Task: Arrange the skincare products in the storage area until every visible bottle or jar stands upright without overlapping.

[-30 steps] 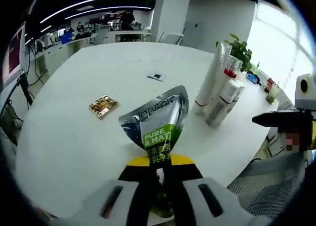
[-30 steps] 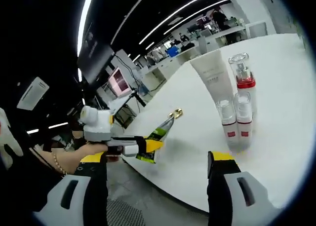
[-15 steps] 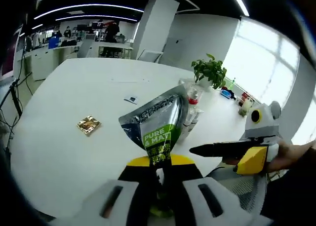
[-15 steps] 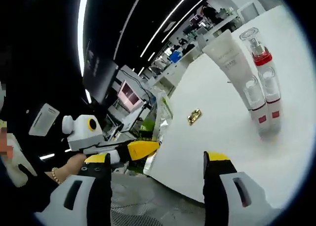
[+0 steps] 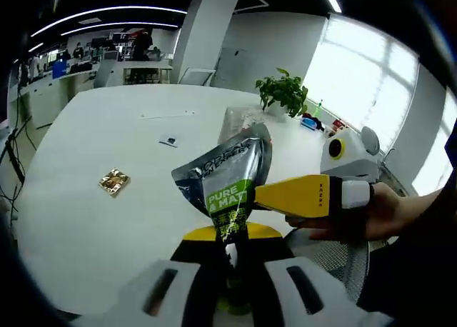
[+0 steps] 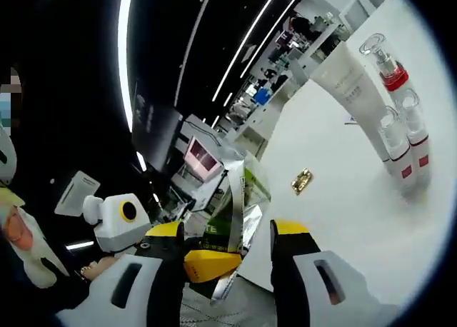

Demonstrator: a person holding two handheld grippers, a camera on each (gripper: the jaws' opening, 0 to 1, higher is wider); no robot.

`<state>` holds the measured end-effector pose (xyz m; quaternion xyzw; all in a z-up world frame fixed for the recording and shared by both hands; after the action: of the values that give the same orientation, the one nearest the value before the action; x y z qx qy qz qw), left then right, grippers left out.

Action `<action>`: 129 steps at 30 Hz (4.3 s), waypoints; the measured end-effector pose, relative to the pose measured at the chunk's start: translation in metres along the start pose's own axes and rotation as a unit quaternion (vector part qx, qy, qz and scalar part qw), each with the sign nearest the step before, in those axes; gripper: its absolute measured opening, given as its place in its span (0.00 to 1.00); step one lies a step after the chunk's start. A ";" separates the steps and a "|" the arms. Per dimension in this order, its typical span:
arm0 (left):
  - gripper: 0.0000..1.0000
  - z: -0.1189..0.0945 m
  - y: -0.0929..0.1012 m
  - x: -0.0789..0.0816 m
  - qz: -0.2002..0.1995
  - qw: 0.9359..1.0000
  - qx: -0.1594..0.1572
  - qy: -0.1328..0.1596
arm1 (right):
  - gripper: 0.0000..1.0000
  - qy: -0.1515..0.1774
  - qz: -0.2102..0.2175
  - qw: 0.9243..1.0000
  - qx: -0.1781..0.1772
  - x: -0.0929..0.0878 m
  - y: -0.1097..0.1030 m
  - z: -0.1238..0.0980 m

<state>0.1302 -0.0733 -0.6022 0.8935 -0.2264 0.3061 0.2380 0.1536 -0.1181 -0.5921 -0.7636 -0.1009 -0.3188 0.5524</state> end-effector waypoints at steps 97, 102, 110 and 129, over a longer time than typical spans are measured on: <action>0.00 -0.095 -0.003 0.110 -0.242 0.844 -0.397 0.266 | 0.01 0.187 0.139 0.956 0.177 0.084 -0.076 -0.037; 0.00 -0.103 -0.001 0.114 -0.307 0.777 -0.466 0.290 | 0.01 0.188 0.158 0.951 0.186 0.083 -0.077 -0.032; 0.00 -0.080 -0.018 0.092 -0.307 0.836 -0.368 0.267 | 0.01 0.184 0.176 0.954 0.157 0.077 -0.065 -0.033; 0.00 -0.078 -0.004 0.089 -0.295 0.832 -0.399 0.249 | 0.01 0.184 0.219 0.952 0.111 0.068 -0.030 -0.035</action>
<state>0.1620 -0.0491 -0.4905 0.6386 0.0128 0.3167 0.7013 0.1785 -0.1526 -0.5216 -0.6287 0.1373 -0.3114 0.6993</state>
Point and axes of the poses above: the point that each gripper's makers call its tool centre point, and the gripper's own axes: z roughly forward along the fingers, y roughly to its right, x roughly out of its top, the point moved 3 cm from there along -z, roughly backward along the fingers, and after that the axes turned 12 degrees about -y, right-handed, at the moved point
